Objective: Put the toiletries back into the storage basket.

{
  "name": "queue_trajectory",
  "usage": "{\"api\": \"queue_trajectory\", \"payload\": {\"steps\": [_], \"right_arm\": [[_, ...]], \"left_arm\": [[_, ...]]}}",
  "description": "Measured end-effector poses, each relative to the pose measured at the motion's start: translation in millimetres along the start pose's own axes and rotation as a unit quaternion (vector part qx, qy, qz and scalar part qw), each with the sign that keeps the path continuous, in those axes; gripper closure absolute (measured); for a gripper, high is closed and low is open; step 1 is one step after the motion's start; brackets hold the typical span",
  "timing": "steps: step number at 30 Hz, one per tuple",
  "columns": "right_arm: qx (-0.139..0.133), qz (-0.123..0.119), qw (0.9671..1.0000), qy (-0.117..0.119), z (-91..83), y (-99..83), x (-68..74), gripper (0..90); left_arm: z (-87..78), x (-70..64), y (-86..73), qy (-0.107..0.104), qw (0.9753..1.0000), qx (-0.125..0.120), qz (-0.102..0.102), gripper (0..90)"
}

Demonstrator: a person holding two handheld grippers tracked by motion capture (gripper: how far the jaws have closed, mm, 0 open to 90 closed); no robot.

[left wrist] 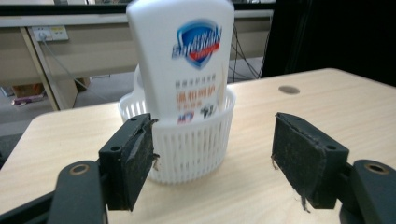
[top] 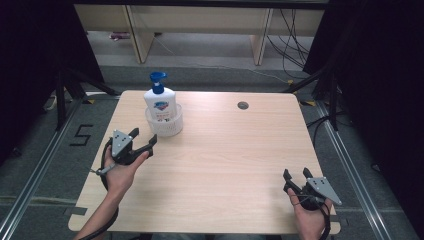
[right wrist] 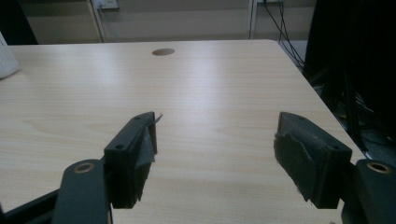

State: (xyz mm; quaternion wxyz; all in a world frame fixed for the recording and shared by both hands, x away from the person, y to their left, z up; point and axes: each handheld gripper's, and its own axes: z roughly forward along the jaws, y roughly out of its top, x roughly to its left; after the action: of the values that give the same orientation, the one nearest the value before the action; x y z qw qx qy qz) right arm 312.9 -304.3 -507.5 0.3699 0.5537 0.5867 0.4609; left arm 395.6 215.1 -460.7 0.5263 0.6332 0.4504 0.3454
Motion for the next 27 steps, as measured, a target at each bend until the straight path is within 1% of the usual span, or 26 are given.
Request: {"api": "queue_trajectory", "payload": {"steps": [1,2,5,9,10,11,12,13,14,15,16,17,18,19,20,21,22,23,24,27], "right_arm": [[0.001,-0.007,0.9999,-0.007,-0.5,0.3,-0.2,30.5],[0.003,-0.002,0.9999,-0.01,-1.0,0.3,0.7,30.5],[0.002,-0.006,0.9999,-0.01,-0.9,0.3,0.2,30.5],[0.003,-0.005,1.0,-0.008,-0.4,-0.3,0.7,30.5],[-0.001,-0.006,1.0,-0.006,0.1,-0.4,0.6,30.5],[-0.001,-0.005,1.0,-0.007,-0.1,-0.4,0.8,30.5],[-0.002,-0.007,0.9999,-0.007,0.2,-0.5,0.7,30.5],[-0.002,-0.007,1.0,-0.007,0.3,-0.5,1.0,30.5],[-0.009,-0.011,0.9999,-0.002,1.4,-0.9,0.7,30.5],[-0.009,-0.011,0.9999,-0.002,1.4,-0.9,0.7,30.5],[-0.008,-0.008,0.9999,-0.005,0.9,-0.9,1.9,30.5],[-0.007,-0.007,0.9999,-0.005,0.6,-1.0,2.1,30.5],[-0.007,-0.007,0.9999,-0.004,0.5,-1.1,2.1,30.5],[-0.002,-0.009,1.0,-0.003,-0.1,-0.8,1.6,30.5],[-0.006,-0.011,0.9999,0.001,0.6,-1.1,0.6,30.5],[-0.003,-0.016,0.9998,-0.005,-0.3,-1.0,-0.4,30.5],[-0.004,-0.02,0.9998,-0.005,-0.4,-1.0,-1.3,30.5],[0.001,-0.015,0.9999,-0.006,-1.1,-0.9,-0.7,30.6],[0.002,0.001,1.0,-0.005,-1.3,-1.5,1.6,30.6],[0.004,0.004,1.0,-0.005,-1.6,-1.5,2.0,30.8]], "left_arm": [[-0.8,0.0,-3.5,0.0,1.0,0.002,0.0,28.8],[-1.9,0.0,-6.8,0.001,1.0,0.004,0.0,28.8],[-3.3,-0.1,-17.1,-0.001,0.9999,0.01,-0.003,28.9],[-6.3,-2.0,-32.9,0.0,0.9997,0.023,-0.002,29.1],[-7.4,-2.3,-36.9,0.0,0.9997,0.026,0.001,29.2],[-7.4,-2.3,-36.9,0.0,0.9997,0.026,0.001,29.3],[-9.6,-2.9,-43.2,0.0,0.9996,0.029,-0.002,29.3],[-10.4,-2.9,-45.4,-0.001,0.9996,0.028,-0.002,29.3],[-11.3,-2.5,-47.3,0.0,0.9996,0.027,-0.001,29.3],[-11.3,-2.5,-47.3,0.0,0.9996,0.027,-0.001,29.4],[-13.3,-1.4,-50.9,0.004,0.9997,0.023,-0.001,29.5],[-14.1,-1.3,-52.4,0.006,0.9998,0.021,0.003,29.8],[-13.8,-1.8,-53.9,0.006,0.9999,0.015,0.002,29.9],[-14.8,-2.0,-54.5,0.007,0.9998,0.017,0.002,30.0],[-15.1,-2.3,-55.6,0.007,0.9998,0.017,0.0,30.1],[-15.0,-2.8,-56.8,0.009,0.9998,0.019,-0.002,30.1],[-14.9,-3.2,-57.9,0.009,0.9997,0.022,0.0,30.1],[-15.1,-4.0,-58.5,0.009,0.9997,0.024,0.0,30.2],[-14.7,-4.7,-58.9,0.008,0.9997,0.024,-0.002,30.2],[-14.4,-5.0,-58.9,0.005,0.9997,0.024,0.002,30.3]]}}
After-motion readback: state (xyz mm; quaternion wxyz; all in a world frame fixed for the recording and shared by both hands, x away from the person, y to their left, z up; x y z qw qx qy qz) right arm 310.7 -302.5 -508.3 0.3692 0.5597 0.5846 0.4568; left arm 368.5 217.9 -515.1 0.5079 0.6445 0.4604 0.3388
